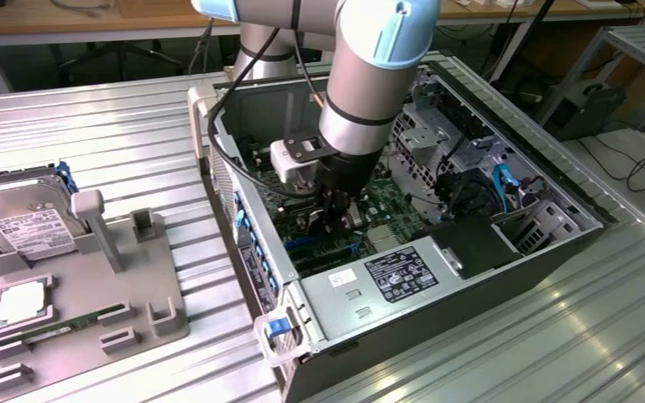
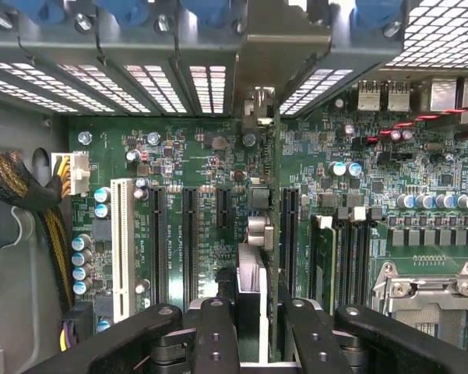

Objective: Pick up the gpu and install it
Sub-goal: 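Insert the gpu into the slot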

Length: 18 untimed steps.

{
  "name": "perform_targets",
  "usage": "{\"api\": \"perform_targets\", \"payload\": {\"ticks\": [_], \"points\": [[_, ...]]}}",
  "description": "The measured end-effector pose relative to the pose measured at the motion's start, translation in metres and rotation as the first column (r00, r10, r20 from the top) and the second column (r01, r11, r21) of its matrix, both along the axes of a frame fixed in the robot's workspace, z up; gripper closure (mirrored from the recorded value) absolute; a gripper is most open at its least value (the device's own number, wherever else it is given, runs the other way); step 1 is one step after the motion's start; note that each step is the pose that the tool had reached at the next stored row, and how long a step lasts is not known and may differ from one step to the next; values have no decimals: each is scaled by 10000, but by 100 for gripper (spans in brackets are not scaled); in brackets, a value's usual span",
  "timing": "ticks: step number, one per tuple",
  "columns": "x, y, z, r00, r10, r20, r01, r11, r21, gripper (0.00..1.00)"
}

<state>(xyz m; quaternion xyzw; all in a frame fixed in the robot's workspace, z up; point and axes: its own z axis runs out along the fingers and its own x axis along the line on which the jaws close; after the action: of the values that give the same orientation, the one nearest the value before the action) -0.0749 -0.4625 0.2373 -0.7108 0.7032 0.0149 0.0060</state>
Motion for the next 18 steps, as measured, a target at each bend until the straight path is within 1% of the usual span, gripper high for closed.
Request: {"api": "perform_targets", "payload": {"ticks": [5, 12, 18], "points": [[-1, 1, -16, 10000, -1, -2, 1, 10000, 3, 72], [-1, 0, -75, 10000, -1, -26, 1, 10000, 0, 72], [-1, 0, -79, 10000, -1, -33, 1, 10000, 0, 72]]}}
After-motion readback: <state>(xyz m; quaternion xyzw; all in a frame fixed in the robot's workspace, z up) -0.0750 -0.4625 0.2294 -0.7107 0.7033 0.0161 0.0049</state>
